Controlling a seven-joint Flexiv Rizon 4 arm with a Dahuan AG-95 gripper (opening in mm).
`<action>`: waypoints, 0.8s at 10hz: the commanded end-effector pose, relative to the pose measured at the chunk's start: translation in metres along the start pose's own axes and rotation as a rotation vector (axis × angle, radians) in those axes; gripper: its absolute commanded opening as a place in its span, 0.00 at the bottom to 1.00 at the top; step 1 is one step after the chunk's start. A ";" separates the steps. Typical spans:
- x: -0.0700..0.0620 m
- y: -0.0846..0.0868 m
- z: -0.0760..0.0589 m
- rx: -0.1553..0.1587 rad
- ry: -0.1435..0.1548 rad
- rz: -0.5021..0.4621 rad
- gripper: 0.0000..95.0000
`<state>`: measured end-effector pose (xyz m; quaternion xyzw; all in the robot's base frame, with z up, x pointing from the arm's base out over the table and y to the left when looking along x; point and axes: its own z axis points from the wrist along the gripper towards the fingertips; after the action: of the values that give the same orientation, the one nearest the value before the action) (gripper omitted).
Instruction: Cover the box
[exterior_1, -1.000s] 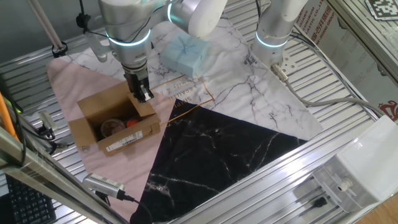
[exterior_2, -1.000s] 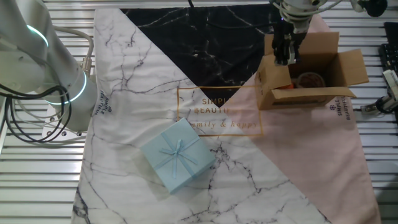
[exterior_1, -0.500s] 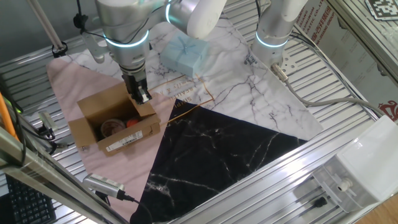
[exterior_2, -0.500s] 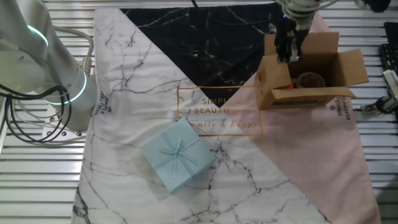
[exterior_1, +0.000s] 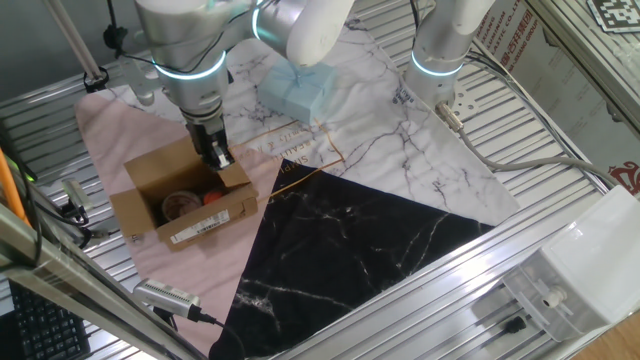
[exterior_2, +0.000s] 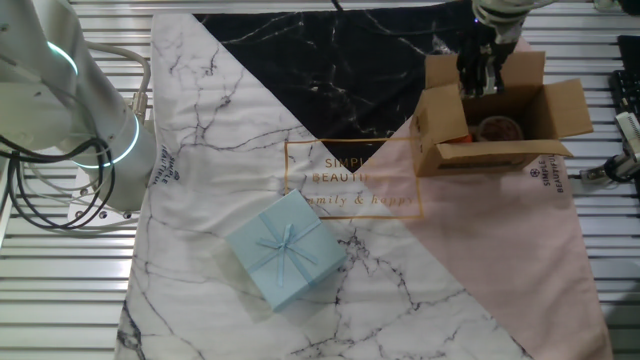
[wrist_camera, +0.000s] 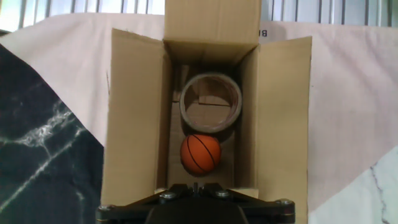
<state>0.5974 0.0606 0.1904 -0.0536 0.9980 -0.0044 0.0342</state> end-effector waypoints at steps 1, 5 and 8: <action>-0.009 0.000 0.000 -0.001 0.005 -0.003 0.00; -0.025 -0.003 0.005 -0.001 0.003 -0.015 0.00; -0.036 -0.009 0.006 -0.003 0.005 -0.031 0.00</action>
<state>0.6352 0.0544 0.1873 -0.0707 0.9970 -0.0035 0.0320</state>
